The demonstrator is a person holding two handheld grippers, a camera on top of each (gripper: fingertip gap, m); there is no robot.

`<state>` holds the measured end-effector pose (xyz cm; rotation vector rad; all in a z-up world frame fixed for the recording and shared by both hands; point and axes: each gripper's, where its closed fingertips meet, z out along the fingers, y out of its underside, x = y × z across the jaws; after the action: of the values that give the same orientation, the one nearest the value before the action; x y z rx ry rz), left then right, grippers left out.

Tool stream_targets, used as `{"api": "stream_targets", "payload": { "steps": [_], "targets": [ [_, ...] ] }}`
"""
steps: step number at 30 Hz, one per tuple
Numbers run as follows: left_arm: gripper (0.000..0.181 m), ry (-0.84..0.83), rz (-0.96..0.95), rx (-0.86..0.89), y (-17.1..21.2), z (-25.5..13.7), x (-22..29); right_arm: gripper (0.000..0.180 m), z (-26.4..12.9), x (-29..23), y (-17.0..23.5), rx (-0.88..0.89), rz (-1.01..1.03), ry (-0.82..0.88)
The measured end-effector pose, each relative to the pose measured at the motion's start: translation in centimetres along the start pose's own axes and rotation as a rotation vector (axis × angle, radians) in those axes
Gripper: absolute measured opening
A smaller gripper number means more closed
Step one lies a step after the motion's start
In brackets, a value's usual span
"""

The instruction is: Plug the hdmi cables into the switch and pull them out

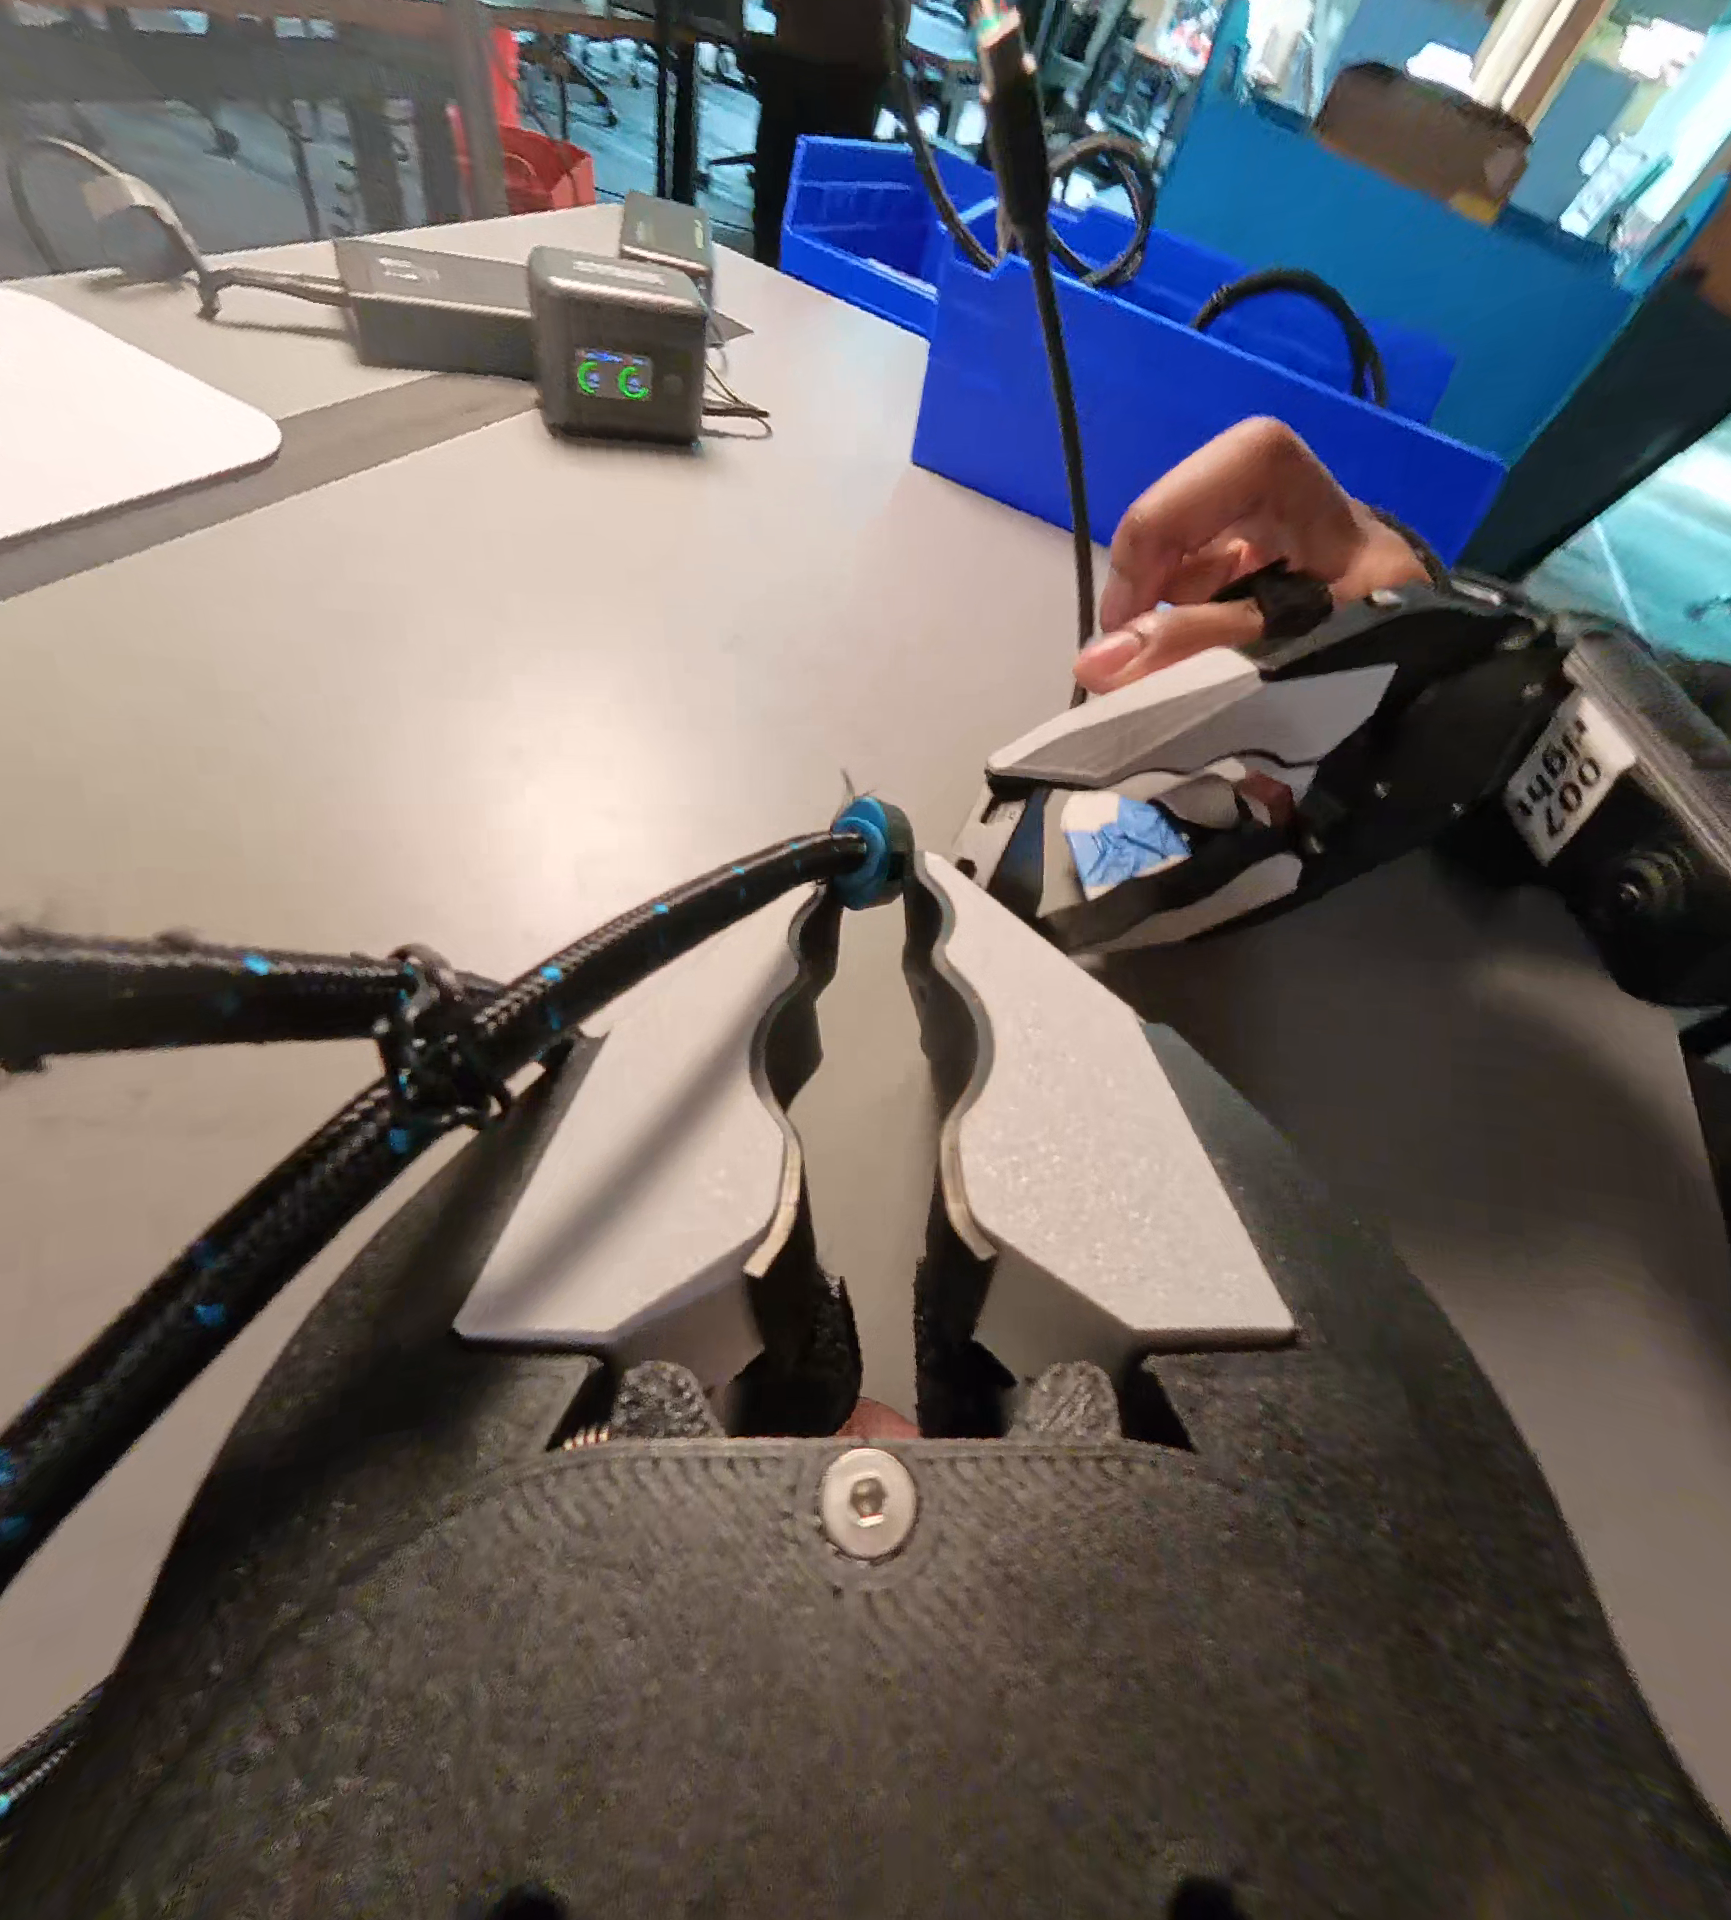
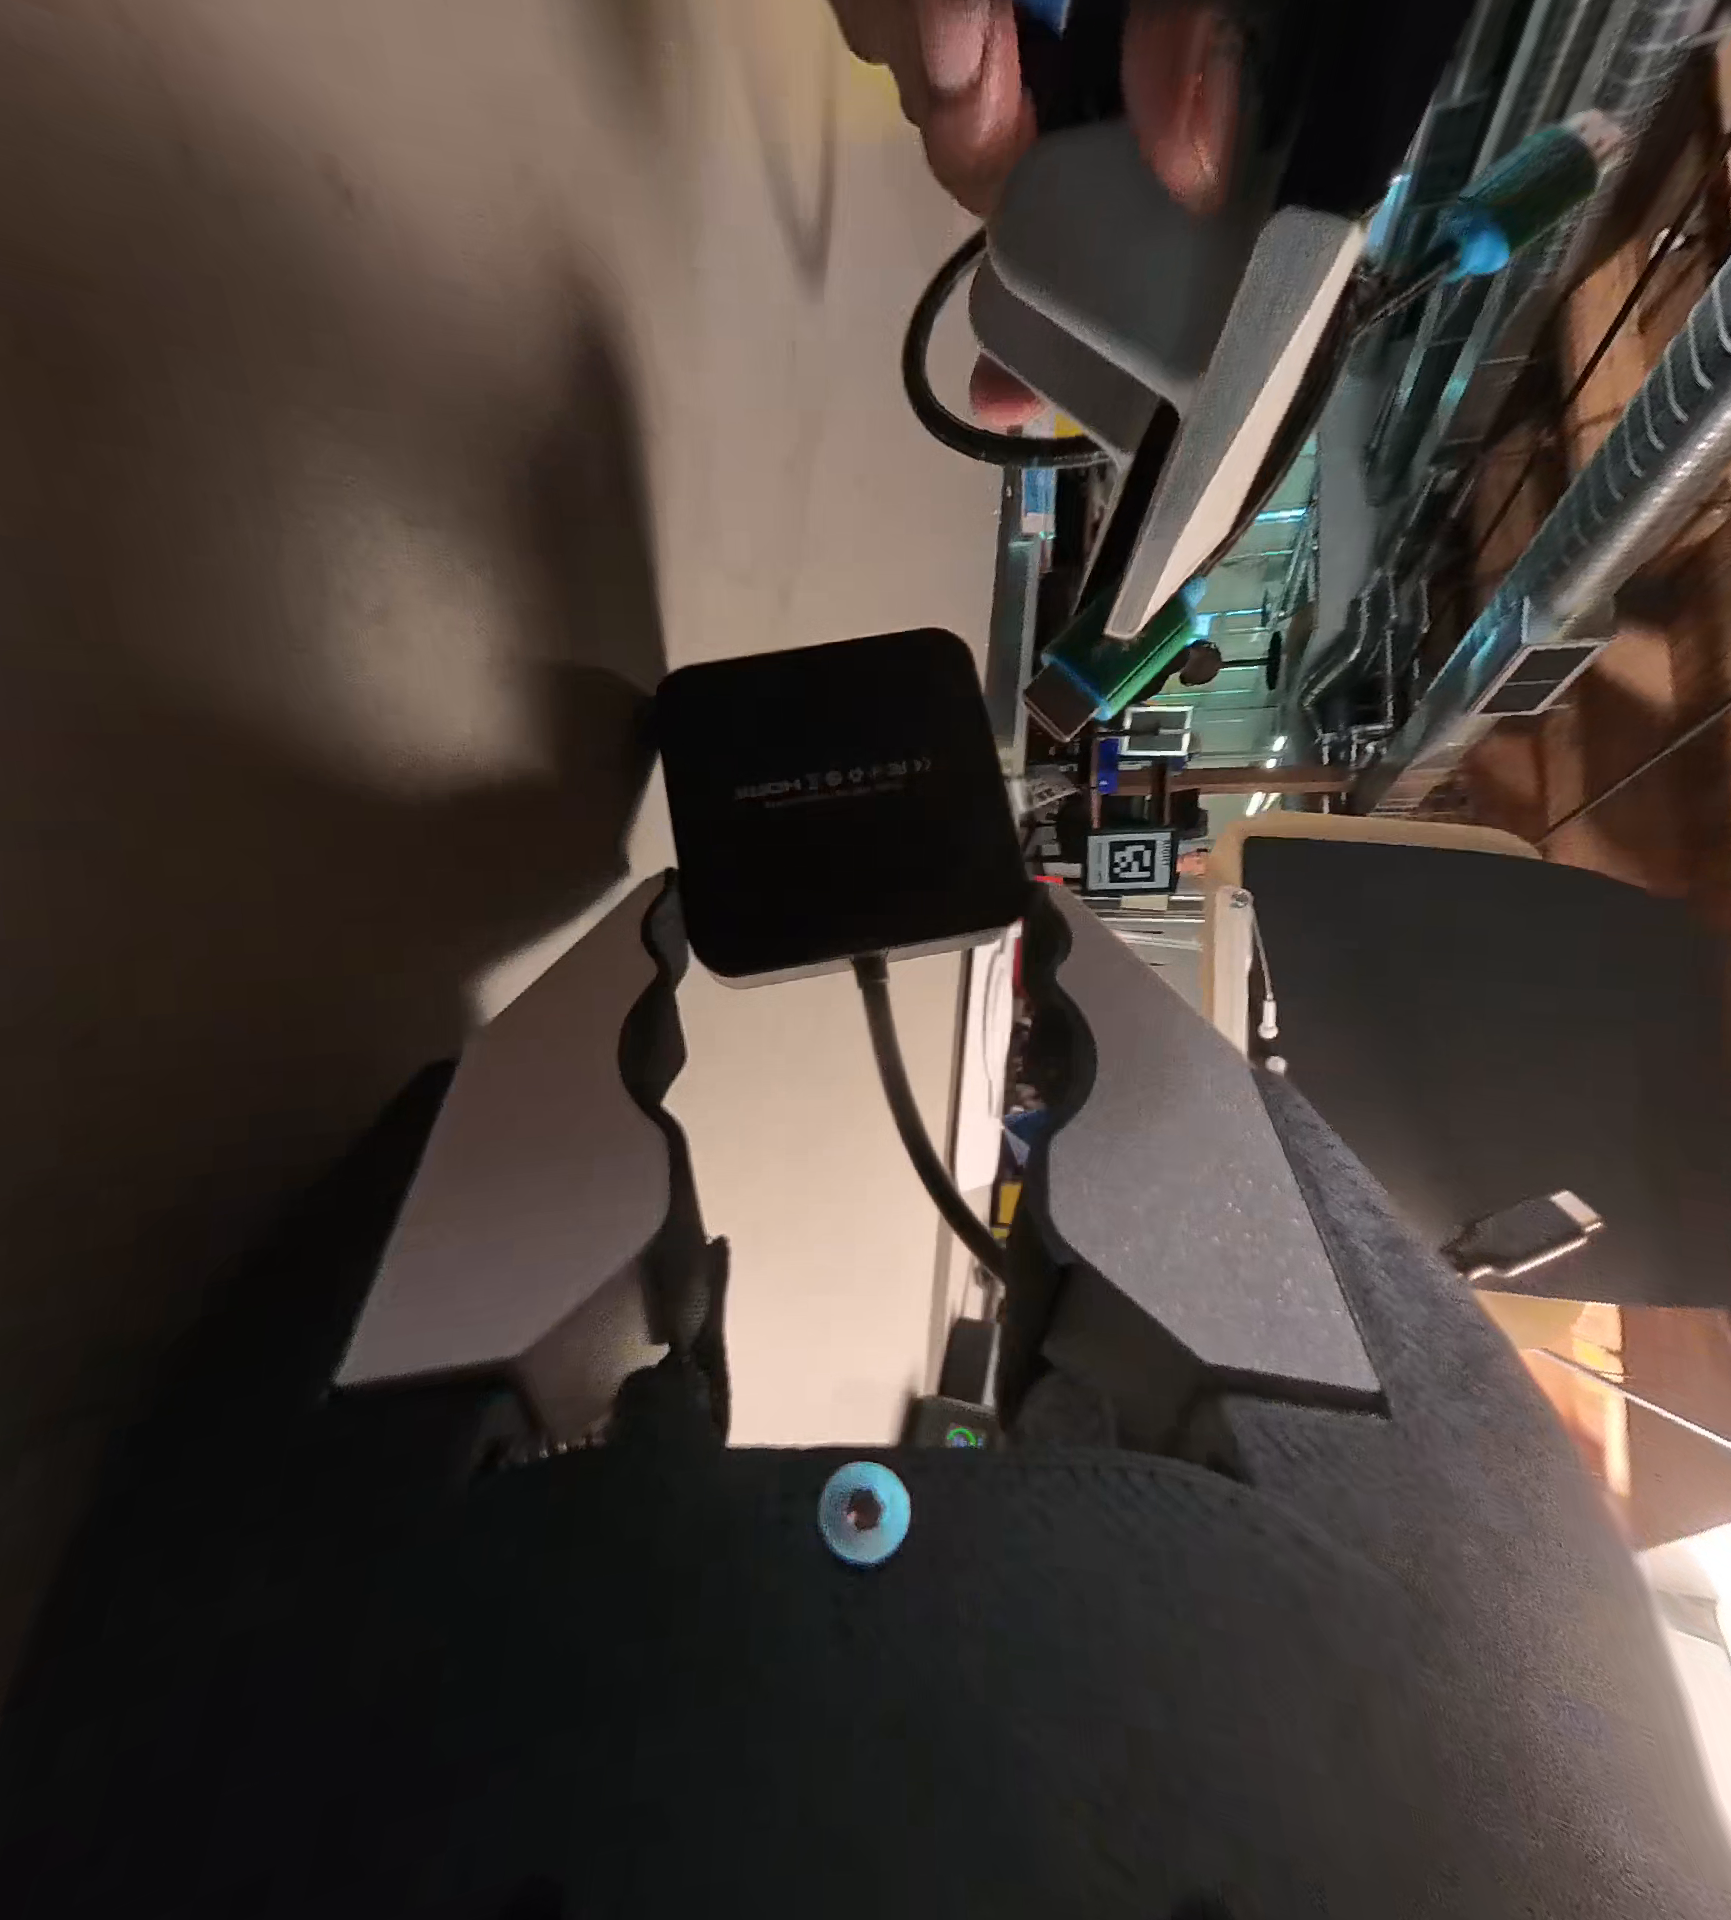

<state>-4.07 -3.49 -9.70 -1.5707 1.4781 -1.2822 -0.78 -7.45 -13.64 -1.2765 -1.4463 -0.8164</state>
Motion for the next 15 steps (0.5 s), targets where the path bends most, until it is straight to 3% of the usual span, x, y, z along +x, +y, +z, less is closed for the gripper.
{"api": "stream_targets", "payload": {
  "steps": [8, 15],
  "targets": [
    [0.013, 0.018, 0.101, -0.041, 0.3, -0.2, 0.9, 0.067, 0.0, 0.5, -0.1, -0.021, -0.094, 0.057],
    [0.013, 0.0, 0.033, -0.054, 1.3, 0.6, 0.2, 0.067, -0.1, 0.0, -1.3, 0.066, 0.047, 0.008]
  ]
}}
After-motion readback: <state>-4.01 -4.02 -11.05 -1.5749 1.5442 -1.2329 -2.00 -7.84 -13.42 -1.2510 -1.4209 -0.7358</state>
